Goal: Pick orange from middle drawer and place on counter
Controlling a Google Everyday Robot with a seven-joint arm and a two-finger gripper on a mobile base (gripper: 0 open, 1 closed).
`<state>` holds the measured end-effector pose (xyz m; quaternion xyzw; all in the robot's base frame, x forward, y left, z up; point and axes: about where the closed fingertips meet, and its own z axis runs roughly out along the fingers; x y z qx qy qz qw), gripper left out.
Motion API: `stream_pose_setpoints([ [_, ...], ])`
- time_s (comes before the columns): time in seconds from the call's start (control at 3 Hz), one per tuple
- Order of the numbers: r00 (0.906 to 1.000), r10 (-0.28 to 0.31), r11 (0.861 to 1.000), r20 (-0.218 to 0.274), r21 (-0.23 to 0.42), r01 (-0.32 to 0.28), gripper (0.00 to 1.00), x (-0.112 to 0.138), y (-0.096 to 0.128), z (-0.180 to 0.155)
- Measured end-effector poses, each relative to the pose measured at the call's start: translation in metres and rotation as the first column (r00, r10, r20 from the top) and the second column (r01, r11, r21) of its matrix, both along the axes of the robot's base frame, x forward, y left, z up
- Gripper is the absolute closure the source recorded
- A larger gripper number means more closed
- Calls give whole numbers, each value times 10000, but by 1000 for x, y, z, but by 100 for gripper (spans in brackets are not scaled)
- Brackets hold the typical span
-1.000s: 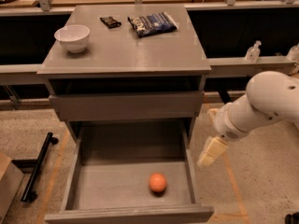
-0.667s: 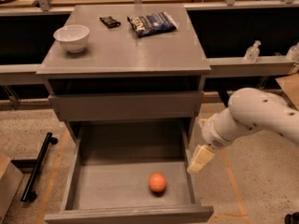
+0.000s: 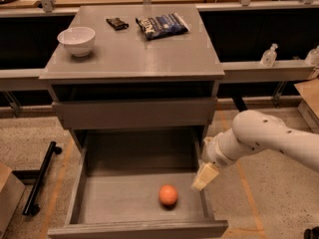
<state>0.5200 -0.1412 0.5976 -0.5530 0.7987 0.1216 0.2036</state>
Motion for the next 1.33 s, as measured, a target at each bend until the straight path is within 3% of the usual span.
stream_pose_setpoints([
  [0.33, 9993, 0, 9993, -366, 380, 14, 0, -6, 11, -22],
  [0.67, 9972, 445, 9940, -602, 1026, -382, 0, -3, 38, -57],
  [1.0, 9950, 470, 9806, -885, 1939, -291, 0, -1, 54, -100],
  [1.33, 9929, 393, 9577, -1122, 2877, -54, 0, 1, 67, -139],
])
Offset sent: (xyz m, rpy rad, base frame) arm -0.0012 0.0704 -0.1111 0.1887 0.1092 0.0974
